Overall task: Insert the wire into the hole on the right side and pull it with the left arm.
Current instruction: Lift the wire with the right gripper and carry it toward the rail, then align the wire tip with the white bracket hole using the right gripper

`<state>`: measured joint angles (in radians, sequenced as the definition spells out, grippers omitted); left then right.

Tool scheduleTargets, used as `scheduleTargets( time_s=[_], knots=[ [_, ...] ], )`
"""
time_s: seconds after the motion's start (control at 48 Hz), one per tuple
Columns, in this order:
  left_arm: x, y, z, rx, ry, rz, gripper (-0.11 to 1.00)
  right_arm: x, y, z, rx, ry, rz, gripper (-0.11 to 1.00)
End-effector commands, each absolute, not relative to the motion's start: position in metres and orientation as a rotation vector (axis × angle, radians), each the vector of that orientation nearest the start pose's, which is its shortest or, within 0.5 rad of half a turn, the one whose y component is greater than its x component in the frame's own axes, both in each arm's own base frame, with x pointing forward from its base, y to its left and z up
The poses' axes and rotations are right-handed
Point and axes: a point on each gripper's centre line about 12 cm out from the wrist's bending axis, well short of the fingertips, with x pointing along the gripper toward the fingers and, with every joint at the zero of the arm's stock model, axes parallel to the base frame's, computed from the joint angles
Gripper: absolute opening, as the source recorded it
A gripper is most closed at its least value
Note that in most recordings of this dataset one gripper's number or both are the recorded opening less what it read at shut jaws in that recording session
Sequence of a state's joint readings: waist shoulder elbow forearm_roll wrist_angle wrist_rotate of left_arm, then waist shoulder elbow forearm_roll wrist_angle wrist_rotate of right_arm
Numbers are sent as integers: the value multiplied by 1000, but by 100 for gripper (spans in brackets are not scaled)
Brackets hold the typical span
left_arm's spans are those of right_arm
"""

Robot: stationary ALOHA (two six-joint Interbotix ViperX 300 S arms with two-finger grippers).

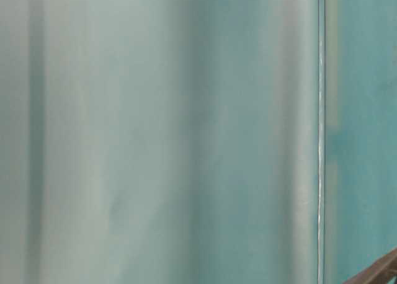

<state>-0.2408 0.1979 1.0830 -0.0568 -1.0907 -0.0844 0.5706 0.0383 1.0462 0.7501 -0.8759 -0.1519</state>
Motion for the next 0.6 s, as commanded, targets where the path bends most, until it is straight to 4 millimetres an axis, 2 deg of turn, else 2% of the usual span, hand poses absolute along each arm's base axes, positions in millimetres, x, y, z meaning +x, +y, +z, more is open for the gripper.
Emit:
scheduleTargets(
  time_s=[0.0, 0.271, 0.583],
  knots=[
    [318, -76, 104, -85, 160, -192, 73, 295, 121, 126, 194, 275, -37, 2],
    [327, -86, 90, -81, 183, -213, 73, 297, 133, 113, 168, 258, -52, 2],
    [331, -89, 89, -81, 180, -218, 73, 298, 128, 100, 150, 258, -102, 2]
  ],
)
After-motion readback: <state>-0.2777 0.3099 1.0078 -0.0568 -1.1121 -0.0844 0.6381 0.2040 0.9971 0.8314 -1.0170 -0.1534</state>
